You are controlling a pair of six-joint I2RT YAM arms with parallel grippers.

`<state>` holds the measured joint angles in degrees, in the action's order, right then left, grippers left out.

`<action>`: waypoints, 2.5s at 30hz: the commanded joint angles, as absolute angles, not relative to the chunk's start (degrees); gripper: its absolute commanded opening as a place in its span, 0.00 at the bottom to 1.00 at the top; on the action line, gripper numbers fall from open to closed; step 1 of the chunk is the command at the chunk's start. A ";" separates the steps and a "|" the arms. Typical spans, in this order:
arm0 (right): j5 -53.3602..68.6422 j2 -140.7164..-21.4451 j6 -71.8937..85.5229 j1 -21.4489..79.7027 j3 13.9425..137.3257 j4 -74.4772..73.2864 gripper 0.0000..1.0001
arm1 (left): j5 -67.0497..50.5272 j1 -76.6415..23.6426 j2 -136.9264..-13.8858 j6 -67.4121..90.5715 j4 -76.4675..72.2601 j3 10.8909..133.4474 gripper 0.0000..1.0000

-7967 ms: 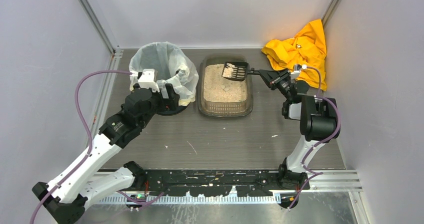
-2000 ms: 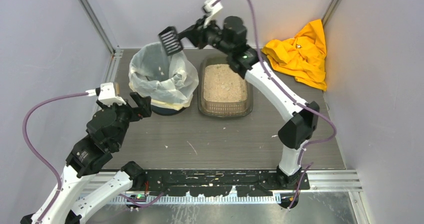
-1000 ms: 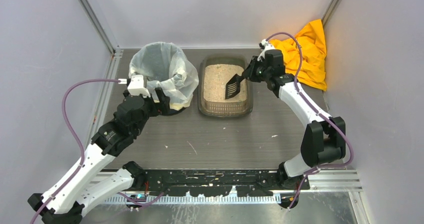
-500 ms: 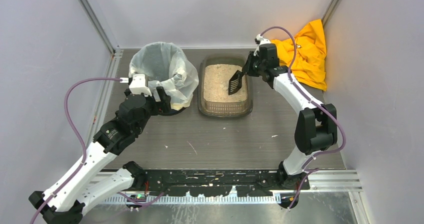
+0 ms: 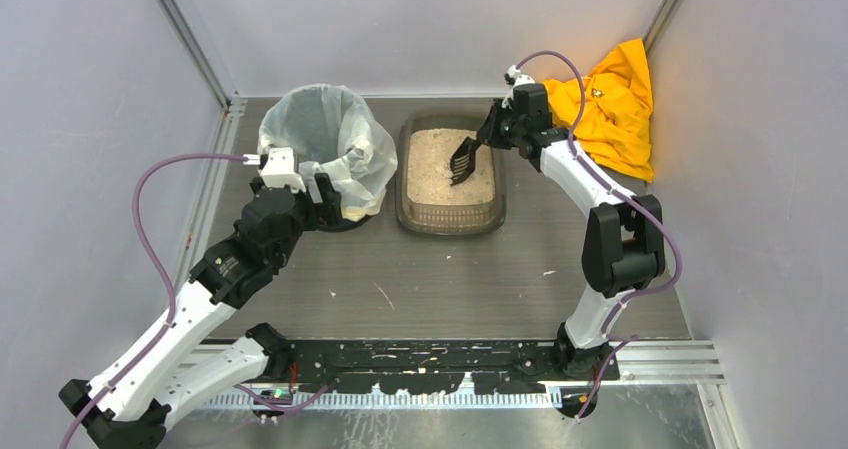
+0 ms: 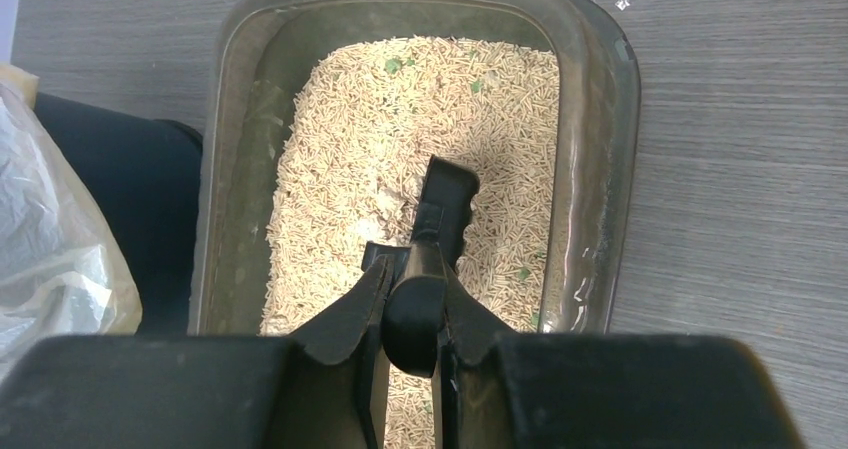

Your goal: Clean the litter box

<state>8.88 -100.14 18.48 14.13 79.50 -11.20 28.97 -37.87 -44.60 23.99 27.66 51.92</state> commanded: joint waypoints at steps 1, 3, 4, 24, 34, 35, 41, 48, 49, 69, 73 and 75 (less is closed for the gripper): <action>10.99 -98.34 20.35 13.99 81.56 -8.29 0.01 | 30.76 -37.71 -43.86 23.21 24.65 51.82 0.87; 12.12 -97.34 21.26 13.17 81.28 -7.39 0.01 | 30.61 -37.73 -44.21 23.20 24.43 51.77 0.87; 12.93 -96.90 21.84 12.77 80.98 -6.70 0.01 | 30.45 -37.75 -44.50 23.20 24.32 51.81 0.87; 24.46 -97.08 32.81 6.73 74.11 6.36 0.01 | 29.88 -37.71 -45.54 23.20 23.73 51.25 0.87; 25.97 -98.28 34.56 6.68 72.90 9.18 0.01 | 29.77 -37.79 -45.08 23.20 24.13 51.17 0.86; 25.63 -98.06 33.97 6.68 73.09 8.52 0.01 | 29.79 -37.73 -44.93 23.20 24.00 51.16 0.86; 21.97 -95.55 28.26 6.70 73.33 3.12 0.01 | 29.21 -37.71 -45.09 23.20 24.07 51.20 0.86; 23.02 -93.31 24.85 6.92 70.80 0.85 0.01 | 28.46 -37.75 -44.87 23.31 23.24 51.07 0.86; 23.25 -93.29 24.87 7.06 70.54 0.88 0.01 | 28.25 -37.71 -44.83 23.37 22.99 51.08 0.86; 21.51 -97.73 23.97 13.18 73.78 0.35 0.01 | 27.31 -37.71 -44.21 23.82 23.51 50.88 0.85; 19.01 -97.79 21.71 13.57 75.39 -3.26 0.01 | 27.60 -37.73 -44.03 23.73 23.68 50.87 0.85; 15.42 -97.75 18.82 14.69 77.58 -6.77 0.01 | 27.60 -37.73 -44.13 23.73 23.69 50.89 0.85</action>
<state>21.06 -98.32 23.99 13.30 71.92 -3.38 27.57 -37.87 -44.64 23.62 26.39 50.63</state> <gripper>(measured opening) 0.217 0.850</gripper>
